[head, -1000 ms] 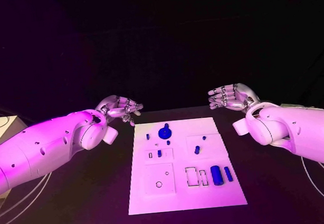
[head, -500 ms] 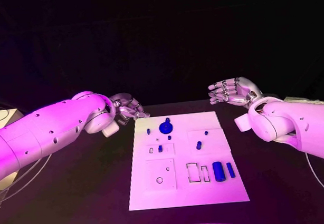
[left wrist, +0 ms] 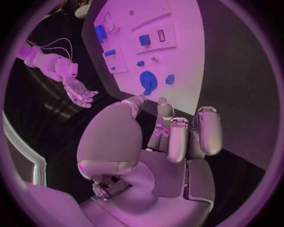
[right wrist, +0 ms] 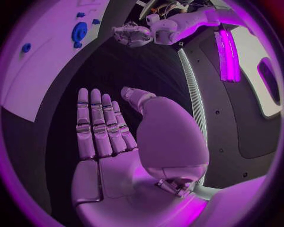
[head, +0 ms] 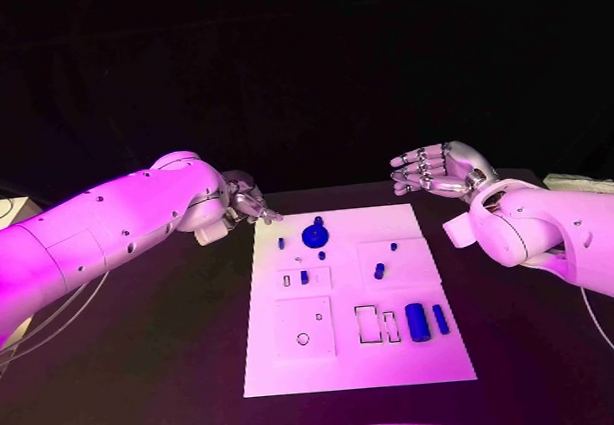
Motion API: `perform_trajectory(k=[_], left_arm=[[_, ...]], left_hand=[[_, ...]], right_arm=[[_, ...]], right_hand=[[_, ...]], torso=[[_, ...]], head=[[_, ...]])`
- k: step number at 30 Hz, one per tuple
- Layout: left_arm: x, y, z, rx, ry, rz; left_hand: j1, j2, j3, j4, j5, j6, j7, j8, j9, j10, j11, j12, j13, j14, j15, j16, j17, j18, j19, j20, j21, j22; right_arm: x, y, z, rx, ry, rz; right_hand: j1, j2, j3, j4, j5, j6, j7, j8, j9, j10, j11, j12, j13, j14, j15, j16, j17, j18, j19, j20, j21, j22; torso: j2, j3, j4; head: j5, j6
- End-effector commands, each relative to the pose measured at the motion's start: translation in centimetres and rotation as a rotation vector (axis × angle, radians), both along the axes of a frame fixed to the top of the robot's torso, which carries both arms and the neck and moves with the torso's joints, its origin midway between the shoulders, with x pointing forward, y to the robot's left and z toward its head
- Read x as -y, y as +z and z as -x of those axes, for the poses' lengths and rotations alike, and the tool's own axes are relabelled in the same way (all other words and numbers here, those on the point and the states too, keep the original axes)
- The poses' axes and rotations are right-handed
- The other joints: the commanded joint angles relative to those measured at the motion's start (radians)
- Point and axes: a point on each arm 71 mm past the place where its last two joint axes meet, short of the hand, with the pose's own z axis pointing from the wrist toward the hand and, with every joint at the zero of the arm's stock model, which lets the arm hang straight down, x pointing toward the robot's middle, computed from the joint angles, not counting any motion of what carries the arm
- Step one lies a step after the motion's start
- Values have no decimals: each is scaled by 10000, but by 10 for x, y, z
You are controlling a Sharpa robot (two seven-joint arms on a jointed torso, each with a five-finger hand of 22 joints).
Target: Assemble the parts on the task board
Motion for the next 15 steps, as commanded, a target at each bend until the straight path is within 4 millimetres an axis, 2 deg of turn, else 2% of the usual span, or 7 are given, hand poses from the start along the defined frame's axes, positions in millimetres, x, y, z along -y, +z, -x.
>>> perform_trajectory(k=[1, 11, 15], left_arm=[[-1, -2, 0, -602, -164, -963], [7, -5, -2, -1172, -391, -1446], [10, -6, -2, -1350, -530, -1570]], left_hand=[[-121, 6, -79, 18, 7, -98, 13, 15, 37, -140, 14, -97, -90, 730, -48, 36, 1923, -86, 20, 16, 20, 57], [-401, 109, -170, 29, 4, -223, 59, -30, 123, -237, 63, -124, -123, 724, -3, 35, 1930, -84, -12, 49, 24, 60], [-493, 129, -210, 29, -2, -274, 76, -62, 143, -277, 78, -138, -145, 715, 12, 27, 1915, -77, -42, 62, 8, 35]], right_arm=[[-2, 3, 0, 122, 152, 94], [-4, 7, 1, 208, 206, 106], [-4, 8, 1, 241, 224, 120]], right_hand=[[-9, 64, 15, -21, -43, 74, 14, -67, -13, 45, 12, -22, -14, 47, 16, -52, -15, 53, 79, -20, -53, -15], [-9, 64, 15, -21, -43, 73, 14, -68, -13, 45, 12, -23, -14, 47, 16, -52, -16, 53, 79, -20, -54, -16], [-9, 60, 17, -24, -41, 66, 22, -78, -19, 33, 17, -31, -15, 41, 20, -61, -30, 51, 81, -19, -61, -33]], torso=[[136, 8, -5], [341, 11, -27], [420, 0, -41]], head=[[16, -17], [30, -21], [16, -19]])
